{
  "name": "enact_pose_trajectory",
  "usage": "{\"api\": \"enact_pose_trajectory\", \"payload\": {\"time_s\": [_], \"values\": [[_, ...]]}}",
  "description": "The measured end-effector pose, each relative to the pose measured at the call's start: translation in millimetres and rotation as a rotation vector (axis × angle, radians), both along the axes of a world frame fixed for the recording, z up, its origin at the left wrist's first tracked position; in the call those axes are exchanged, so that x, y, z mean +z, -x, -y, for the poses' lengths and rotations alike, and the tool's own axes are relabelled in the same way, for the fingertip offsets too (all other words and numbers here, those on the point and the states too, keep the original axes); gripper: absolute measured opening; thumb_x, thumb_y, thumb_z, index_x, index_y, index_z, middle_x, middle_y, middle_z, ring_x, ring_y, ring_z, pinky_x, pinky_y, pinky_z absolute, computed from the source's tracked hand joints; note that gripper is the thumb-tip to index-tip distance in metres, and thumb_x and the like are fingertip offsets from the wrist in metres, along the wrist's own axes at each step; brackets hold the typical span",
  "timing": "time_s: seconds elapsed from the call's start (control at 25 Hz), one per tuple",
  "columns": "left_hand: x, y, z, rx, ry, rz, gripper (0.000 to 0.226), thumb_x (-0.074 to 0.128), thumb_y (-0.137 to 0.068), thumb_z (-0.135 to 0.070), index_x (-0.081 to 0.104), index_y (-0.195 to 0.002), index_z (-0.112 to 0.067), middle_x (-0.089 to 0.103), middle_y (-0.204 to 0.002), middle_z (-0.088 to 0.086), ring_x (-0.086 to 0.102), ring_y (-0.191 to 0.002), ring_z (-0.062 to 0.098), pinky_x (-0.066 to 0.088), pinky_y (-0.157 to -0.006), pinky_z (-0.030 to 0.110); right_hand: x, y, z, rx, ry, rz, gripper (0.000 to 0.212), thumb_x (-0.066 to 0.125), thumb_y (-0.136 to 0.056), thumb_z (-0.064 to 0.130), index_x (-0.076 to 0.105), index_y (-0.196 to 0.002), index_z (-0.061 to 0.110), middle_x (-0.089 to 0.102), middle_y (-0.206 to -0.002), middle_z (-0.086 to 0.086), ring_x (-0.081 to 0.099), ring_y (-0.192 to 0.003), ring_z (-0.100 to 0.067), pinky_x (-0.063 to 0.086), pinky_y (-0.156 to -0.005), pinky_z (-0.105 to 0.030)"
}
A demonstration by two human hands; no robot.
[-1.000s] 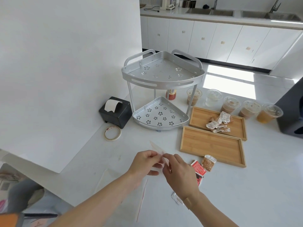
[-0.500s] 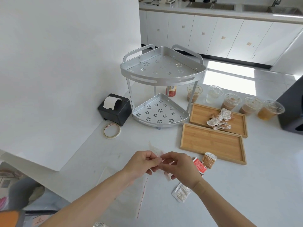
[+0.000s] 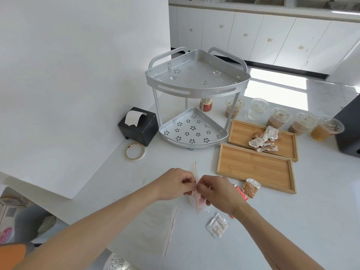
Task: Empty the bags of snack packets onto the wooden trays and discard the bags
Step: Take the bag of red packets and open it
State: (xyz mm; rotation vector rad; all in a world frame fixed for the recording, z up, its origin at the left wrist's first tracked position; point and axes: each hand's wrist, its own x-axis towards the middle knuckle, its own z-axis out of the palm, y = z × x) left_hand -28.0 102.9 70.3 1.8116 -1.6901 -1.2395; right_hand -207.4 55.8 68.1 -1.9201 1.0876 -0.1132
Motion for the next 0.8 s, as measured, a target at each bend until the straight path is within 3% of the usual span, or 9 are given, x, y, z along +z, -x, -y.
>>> {"api": "enact_pose_trajectory", "payload": {"time_s": [0.2,0.32,0.64,0.8], "values": [[2.5,4.5,12.6,0.039,-0.009,0.071,0.020,0.060,-0.084,-0.024,0.061,-0.064,-0.022,0.060,-0.054,-0.012,0.050,-0.052,0.000,0.040,-0.054,0.019,4.1,-0.6,11.3,-0.002,0.118,-0.022,0.027,0.055,-0.087,0.026,0.058,-0.061,0.025,0.059,-0.054,0.004,0.049,-0.051,-0.012,0.040,-0.053,-0.029],[6.3,10.4,22.2,0.060,0.000,0.084,0.020,0.057,-0.079,-0.019,0.058,-0.060,-0.022,0.058,-0.052,-0.011,0.047,-0.049,0.001,0.039,-0.055,0.022,5.5,-2.6,16.3,-0.053,0.134,-0.038,0.024,0.056,-0.085,0.025,0.062,-0.065,0.013,0.052,-0.053,0.003,0.043,-0.052,-0.014,0.036,-0.053,-0.029],[17.5,17.5,42.5,0.051,0.012,0.109,0.019,0.057,-0.079,-0.022,0.060,-0.060,-0.023,0.058,-0.054,-0.012,0.050,-0.055,0.007,0.042,-0.059,0.026,13.9,4.2,33.3,-0.085,0.160,-0.031,0.023,0.057,-0.082,0.024,0.063,-0.062,0.013,0.055,-0.053,-0.001,0.045,-0.052,-0.013,0.037,-0.052,-0.028],[19.3,21.8,45.6,0.049,0.021,0.109,0.022,0.057,-0.080,-0.022,0.058,-0.058,-0.022,0.056,-0.054,-0.011,0.048,-0.053,0.007,0.040,-0.056,0.025,10.8,4.0,35.4,-0.086,0.197,-0.047,0.025,0.057,-0.081,0.026,0.064,-0.065,0.008,0.059,-0.057,-0.011,0.045,-0.052,-0.014,0.037,-0.052,-0.030]]}}
